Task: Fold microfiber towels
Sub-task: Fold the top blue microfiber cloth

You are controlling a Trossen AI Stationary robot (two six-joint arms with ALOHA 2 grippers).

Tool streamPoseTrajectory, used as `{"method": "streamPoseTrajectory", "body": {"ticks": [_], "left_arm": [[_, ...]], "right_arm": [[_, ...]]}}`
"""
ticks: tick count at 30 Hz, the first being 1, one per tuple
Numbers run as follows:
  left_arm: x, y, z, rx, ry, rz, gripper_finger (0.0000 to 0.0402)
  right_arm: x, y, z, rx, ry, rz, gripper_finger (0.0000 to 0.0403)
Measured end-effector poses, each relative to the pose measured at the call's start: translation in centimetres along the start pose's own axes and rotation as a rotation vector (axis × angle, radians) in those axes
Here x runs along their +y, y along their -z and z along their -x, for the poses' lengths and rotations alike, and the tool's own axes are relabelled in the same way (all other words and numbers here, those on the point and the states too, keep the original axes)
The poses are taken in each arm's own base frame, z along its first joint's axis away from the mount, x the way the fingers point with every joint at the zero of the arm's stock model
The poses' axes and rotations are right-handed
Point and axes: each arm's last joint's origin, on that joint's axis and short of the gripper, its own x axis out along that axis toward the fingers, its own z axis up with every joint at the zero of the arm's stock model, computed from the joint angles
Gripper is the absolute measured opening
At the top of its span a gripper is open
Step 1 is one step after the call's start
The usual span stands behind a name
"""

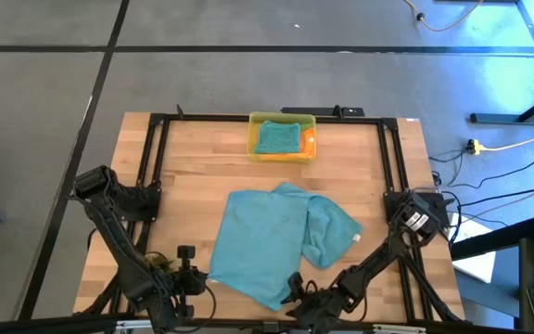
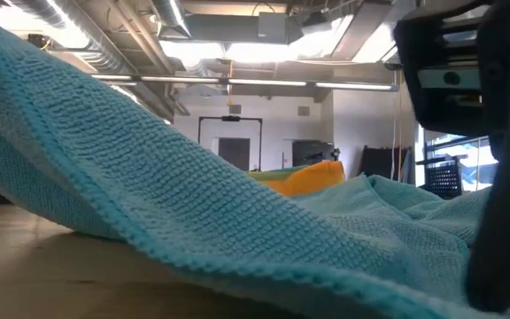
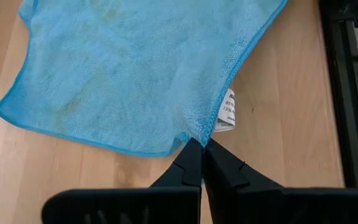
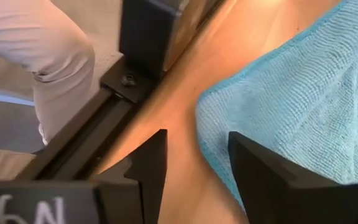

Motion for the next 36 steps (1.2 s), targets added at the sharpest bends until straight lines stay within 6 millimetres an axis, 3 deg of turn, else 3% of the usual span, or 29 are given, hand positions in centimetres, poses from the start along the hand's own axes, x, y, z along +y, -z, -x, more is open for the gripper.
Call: {"method": "streamPoseTrajectory", "body": {"ticks": [10, 17, 24, 28, 32, 36], "left_arm": [[0.0, 0.0, 0.0, 0.002, 0.002, 0.0, 0.0], [0.0, 0.0, 0.0, 0.017, 0.012, 0.001, 0.0], [-0.2, 0.1, 0.0, 0.042, 0.043, 0.012, 0.0], [-1.0, 0.0, 0.1, 0.125, 0.168, 0.112, 0.0], [-2.1, 0.1, 0.7, 0.132, 0.276, 0.198, 0.0], [-3.1, 0.1, 1.3, 0.083, 0.349, 0.173, 0.0]], "right_arm": [[-1.2, 0.3, -0.5, 0.027, 0.043, 0.02, 0.0115], [-1.4, 0.1, 0.1, 0.04, 0.053, 0.031, 0.0014], [-2.4, -2.4, 2.3, -0.033, 0.025, -0.064, 0.0011], [-2.7, -3.4, 3.4, -0.069, -0.031, -0.133, 0.0006], [-2.4, -3.6, 3.4, -0.081, -0.137, -0.193, 0.0004], [-2.1, -3.7, 3.3, -0.104, -0.161, -0.229, 0.0003]]}}
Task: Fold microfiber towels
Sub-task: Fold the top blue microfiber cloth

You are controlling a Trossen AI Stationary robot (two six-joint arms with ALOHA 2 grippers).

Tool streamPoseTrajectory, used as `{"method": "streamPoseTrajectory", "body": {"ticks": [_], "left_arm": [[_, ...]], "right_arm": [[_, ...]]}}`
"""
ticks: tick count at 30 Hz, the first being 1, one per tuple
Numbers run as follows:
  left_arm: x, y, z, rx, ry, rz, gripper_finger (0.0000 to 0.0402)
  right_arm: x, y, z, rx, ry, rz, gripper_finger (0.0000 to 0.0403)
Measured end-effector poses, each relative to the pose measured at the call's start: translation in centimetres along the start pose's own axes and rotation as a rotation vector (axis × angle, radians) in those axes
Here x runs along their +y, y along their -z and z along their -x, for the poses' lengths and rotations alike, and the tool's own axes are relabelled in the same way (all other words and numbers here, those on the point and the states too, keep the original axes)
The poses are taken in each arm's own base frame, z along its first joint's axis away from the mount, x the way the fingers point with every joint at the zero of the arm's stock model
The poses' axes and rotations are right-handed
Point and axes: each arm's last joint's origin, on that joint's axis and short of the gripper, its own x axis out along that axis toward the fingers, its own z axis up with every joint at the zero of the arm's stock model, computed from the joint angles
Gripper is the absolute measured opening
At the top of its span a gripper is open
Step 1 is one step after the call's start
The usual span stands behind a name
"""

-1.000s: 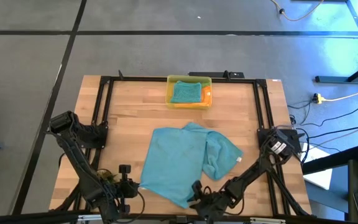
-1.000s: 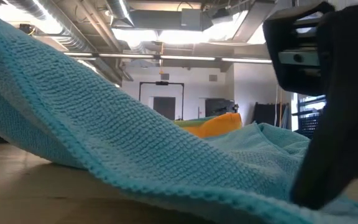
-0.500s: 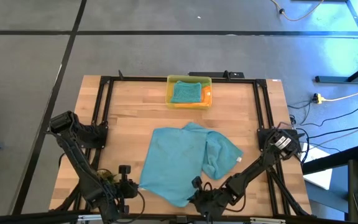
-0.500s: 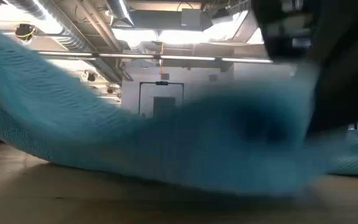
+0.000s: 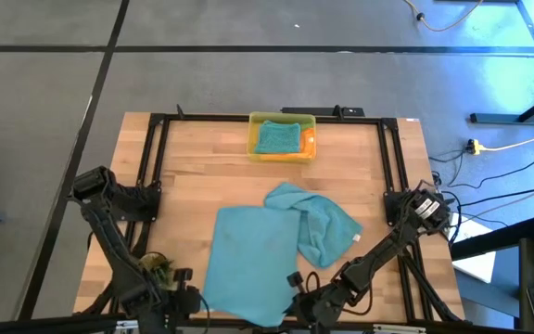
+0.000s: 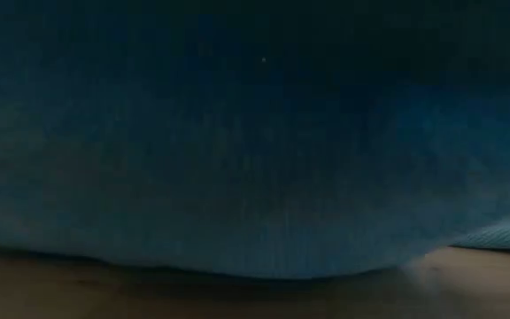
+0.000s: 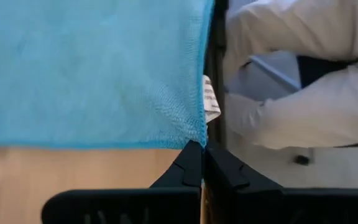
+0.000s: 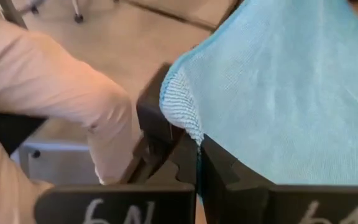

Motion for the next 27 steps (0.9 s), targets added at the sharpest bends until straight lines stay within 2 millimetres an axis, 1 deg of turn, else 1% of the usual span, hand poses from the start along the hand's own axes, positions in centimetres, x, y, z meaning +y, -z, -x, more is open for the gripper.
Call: {"method": "streamPoseTrajectory", "body": {"ticks": [3, 6, 8, 10, 12, 14, 16, 19, 22, 25, 27], "left_arm": [[0.0, -0.2, 0.0, -0.046, -0.018, -0.045, 0.0], [0.4, -0.5, -0.1, -0.067, -0.061, -0.105, 0.0], [0.8, -0.8, -0.3, -0.075, -0.091, -0.159, 0.0], [1.4, -1.0, -0.2, -0.095, -0.157, -0.221, 0.0], [2.0, -1.2, 0.1, -0.107, -0.212, -0.243, 0.0], [2.6, -1.2, 0.6, -0.111, -0.236, -0.239, 0.0], [3.3, -0.8, 0.8, -0.103, -0.247, -0.242, 0.0], [5.1, 0.0, 0.2, -0.07, -0.268, -0.216, 0.0], [7.1, 0.2, -0.2, -0.073, -0.283, -0.18, 0.0], [9.5, -0.1, -0.3, -0.076, -0.32, -0.16, 0.0], [11.1, -0.4, -0.1, -0.091, -0.352, -0.15, 0.0]], "right_arm": [[0.2, -0.5, 0.1, -0.048, -0.015, -0.006, 0.0002], [0.1, -0.8, 0.1, -0.065, -0.009, -0.022, 0.0002], [-0.5, -0.7, 0.0, -0.051, 0.014, -0.037, 0.0002], [-1.2, -0.5, -0.1, -0.048, 0.032, -0.045, 0.0002], [-2.2, -0.2, 0.2, -0.064, 0.048, -0.063, 0.0001], [-3.1, 0.3, 1.0, -0.116, 0.055, -0.106, 0.0001], [-4.1, 1.3, 2.3, -0.204, 0.054, -0.15, 0.0001], [-5.5, 3.9, 4.1, -0.292, 0.087, -0.209, 0.0001], [-6.8, 6.1, 5.7, -0.342, 0.153, -0.274, 0.0001], [-7.9, 7.8, 6.5, -0.352, 0.196, -0.323, 0.0001], [-8.7, 8.3, 6.6, -0.359, 0.214, -0.356, 0.0001]]}}
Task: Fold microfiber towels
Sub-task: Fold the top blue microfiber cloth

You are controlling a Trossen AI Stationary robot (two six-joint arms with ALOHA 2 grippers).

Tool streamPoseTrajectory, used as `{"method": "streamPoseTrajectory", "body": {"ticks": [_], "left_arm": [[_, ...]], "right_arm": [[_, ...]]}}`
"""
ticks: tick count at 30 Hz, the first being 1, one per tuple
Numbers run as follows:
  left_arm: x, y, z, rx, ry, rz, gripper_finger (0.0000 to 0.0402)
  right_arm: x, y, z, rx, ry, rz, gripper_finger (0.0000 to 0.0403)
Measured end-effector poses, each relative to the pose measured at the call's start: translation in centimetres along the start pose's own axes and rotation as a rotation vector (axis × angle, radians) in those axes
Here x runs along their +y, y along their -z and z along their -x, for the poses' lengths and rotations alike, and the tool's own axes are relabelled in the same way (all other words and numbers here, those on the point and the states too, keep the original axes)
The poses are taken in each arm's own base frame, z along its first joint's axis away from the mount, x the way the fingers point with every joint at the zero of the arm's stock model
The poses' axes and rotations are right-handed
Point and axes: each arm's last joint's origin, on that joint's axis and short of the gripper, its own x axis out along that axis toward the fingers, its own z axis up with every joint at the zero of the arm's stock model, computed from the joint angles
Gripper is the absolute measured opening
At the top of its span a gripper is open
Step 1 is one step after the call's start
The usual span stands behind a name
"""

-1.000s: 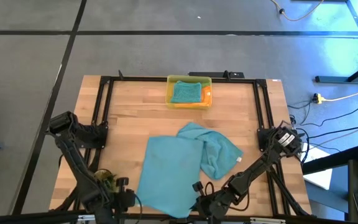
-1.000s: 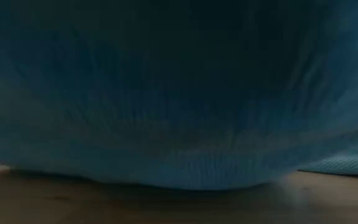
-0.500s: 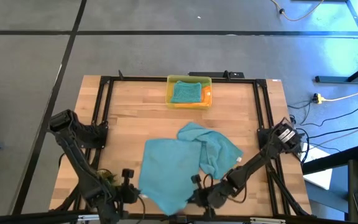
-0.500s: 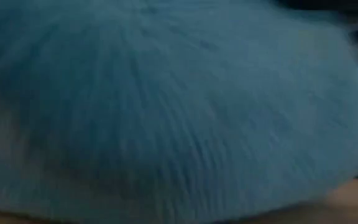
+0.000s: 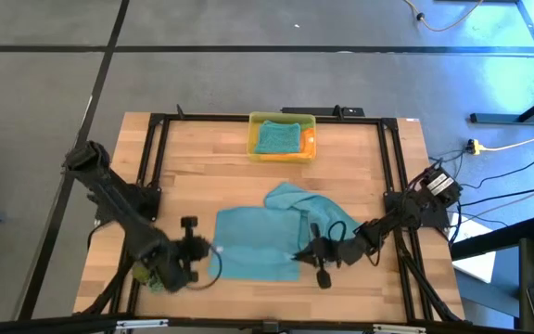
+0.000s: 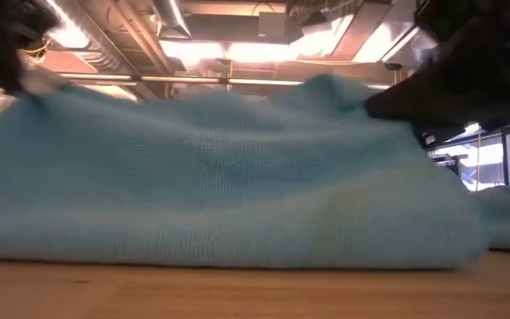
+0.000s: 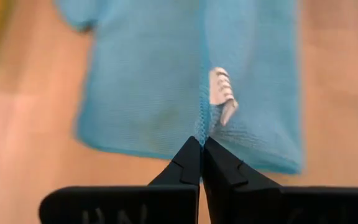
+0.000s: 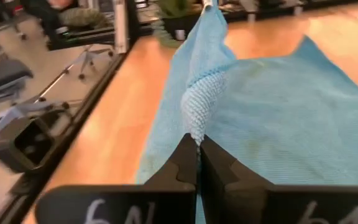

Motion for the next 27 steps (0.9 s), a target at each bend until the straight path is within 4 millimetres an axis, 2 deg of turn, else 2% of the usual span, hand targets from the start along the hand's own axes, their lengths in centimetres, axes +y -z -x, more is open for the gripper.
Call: {"method": "streamPoseTrajectory", "body": {"ticks": [6, 9, 14, 18, 27], "left_arm": [[5.0, 0.1, -1.7, -0.002, -0.129, 0.088, 0.0], [6.6, 0.3, -2.9, 0.02, -0.178, 0.093, 0.0], [8.1, 0.2, -4.9, 0.011, -0.203, 0.07, 0.0], [9.2, 0.0, -6.2, -0.01, -0.218, 0.055, 0.0], [10.6, 1.5, -8.1, 0.004, -0.226, 0.108, 0.0]], "right_arm": [[-2.8, -0.5, -0.8, -0.006, 0.099, -0.043, 0.0001], [-4.0, -0.8, -1.2, -0.018, 0.156, -0.082, 0.0002], [-5.8, -0.6, -1.2, -0.022, 0.248, -0.159, 0.0002], [-6.8, 0.3, -0.5, -0.005, 0.299, -0.206, 0.0003], [-7.9, 2.1, 1.2, 0.029, 0.378, -0.258, 0.0004]]}}
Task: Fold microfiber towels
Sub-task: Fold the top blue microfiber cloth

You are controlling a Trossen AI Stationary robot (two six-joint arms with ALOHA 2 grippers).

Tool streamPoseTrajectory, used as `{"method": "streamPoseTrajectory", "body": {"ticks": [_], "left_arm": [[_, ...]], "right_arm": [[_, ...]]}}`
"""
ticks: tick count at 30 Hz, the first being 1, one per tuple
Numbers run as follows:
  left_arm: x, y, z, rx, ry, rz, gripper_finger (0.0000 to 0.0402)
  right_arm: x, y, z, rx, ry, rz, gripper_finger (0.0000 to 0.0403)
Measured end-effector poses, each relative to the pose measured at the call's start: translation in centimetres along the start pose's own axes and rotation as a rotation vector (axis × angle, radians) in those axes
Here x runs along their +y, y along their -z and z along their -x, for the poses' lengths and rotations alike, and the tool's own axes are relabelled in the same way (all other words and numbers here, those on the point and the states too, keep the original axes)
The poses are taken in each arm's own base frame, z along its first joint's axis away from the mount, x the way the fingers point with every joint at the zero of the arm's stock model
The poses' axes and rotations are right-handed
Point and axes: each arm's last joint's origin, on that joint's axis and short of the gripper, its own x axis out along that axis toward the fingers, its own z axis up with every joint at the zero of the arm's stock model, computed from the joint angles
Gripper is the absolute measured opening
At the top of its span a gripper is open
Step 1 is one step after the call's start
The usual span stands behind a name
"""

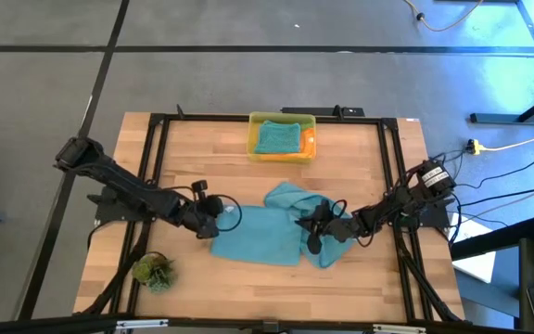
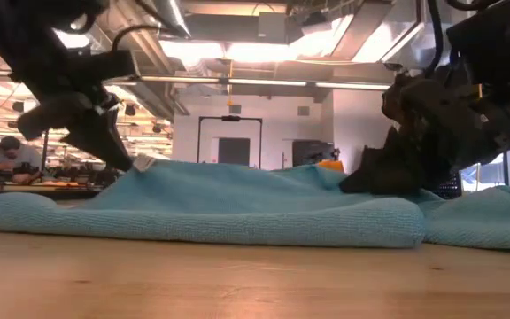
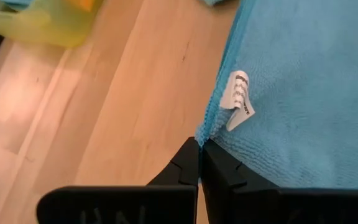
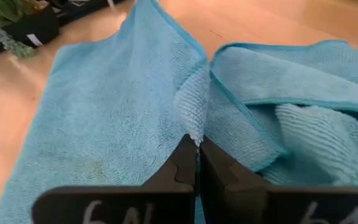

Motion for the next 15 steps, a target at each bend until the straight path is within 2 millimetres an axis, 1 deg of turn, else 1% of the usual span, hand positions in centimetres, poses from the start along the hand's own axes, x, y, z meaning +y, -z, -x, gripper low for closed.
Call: {"method": "streamPoseTrajectory", "body": {"ticks": [3, 7, 10, 15], "left_arm": [[0.11, 0.51, -0.51, -0.013, 0.004, 0.023, 0.0], [-0.17, 0.8, -0.59, -0.039, 0.022, 0.028, 0.0007], [-0.13, 0.77, -0.61, -0.042, 0.015, 0.031, 0.0027], [-0.13, 0.77, -0.54, -0.06, -0.014, 0.026, 0.0067]], "right_arm": [[-0.12, -0.04, -0.11, 0.014, -0.011, 0.024, 0.0004], [-0.26, -0.08, -0.23, 0.028, -0.021, 0.023, 0.0008], [-0.3, -0.11, -0.23, 0.019, -0.008, 0.024, 0.0021], [-0.31, -0.11, -0.23, 0.017, -0.004, 0.049, 0.0056]]}}
